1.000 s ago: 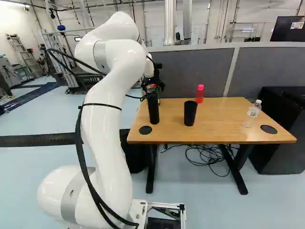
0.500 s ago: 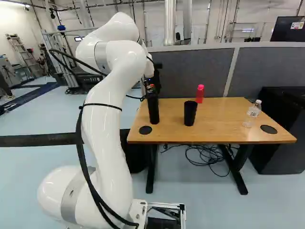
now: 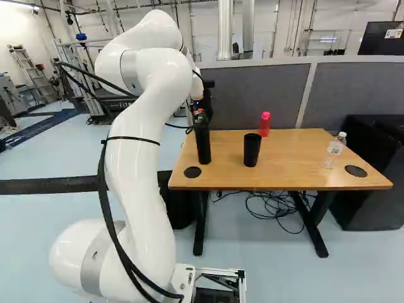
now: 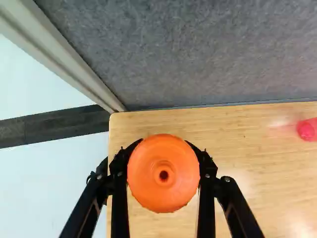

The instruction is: Pick up the green bottle from the table

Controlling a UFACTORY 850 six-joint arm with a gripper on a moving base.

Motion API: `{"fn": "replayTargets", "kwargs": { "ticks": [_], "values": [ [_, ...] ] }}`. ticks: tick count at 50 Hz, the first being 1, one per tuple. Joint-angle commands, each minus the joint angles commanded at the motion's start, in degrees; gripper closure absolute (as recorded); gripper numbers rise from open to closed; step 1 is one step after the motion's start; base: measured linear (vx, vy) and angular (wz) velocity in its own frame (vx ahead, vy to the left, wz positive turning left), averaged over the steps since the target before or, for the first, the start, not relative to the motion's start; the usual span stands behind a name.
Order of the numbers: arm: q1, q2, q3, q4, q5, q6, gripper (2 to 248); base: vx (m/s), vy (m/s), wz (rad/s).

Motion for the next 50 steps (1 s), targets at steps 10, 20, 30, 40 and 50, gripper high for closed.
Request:
{"fn": "replayTargets", "kwargs": {
  "ticks": [10, 20, 30, 40, 50],
  "values": [
    [0.17, 2.26, 1.73, 0.00, 1.50, 0.00, 227, 0.000, 0.000, 0.000],
    [0.34, 5.09, 4.17, 0.00, 2.85, 0.00, 227, 0.000, 0.000, 0.000],
    [0.51, 8.11, 6.87, 0.00, 4.01, 0.00, 227, 0.000, 0.000, 0.000],
    [0.79, 11.47, 9.90, 0.00, 5.18, 0.00, 227, 0.000, 0.000, 0.000],
    [1.07, 14.99, 13.04, 0.00, 6.37, 0.00, 227, 0.000, 0.000, 0.000]
  ]
}}
